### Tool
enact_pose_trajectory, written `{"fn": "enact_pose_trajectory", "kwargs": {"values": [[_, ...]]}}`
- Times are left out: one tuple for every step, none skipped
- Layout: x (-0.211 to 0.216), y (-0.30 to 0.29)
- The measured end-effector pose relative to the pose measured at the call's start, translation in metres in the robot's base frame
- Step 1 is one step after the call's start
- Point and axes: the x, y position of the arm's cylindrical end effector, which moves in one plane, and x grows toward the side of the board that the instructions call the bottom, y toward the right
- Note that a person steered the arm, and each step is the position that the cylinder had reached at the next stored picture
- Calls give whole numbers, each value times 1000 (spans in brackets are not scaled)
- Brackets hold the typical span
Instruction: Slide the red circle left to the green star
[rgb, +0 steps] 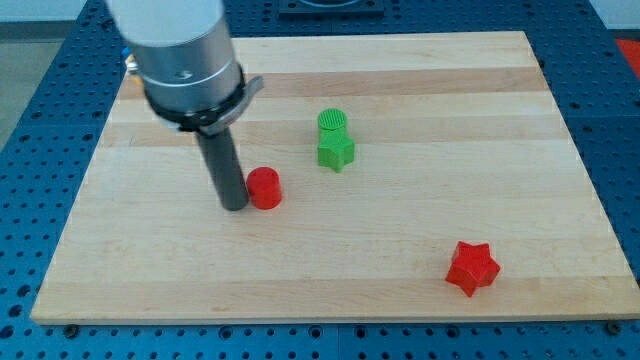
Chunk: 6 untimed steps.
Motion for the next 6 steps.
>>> {"fn": "enact_pose_trajectory", "kwargs": {"values": [[13,8],[31,16],[21,22],[-1,31],[-12,39],[-20,42]]}}
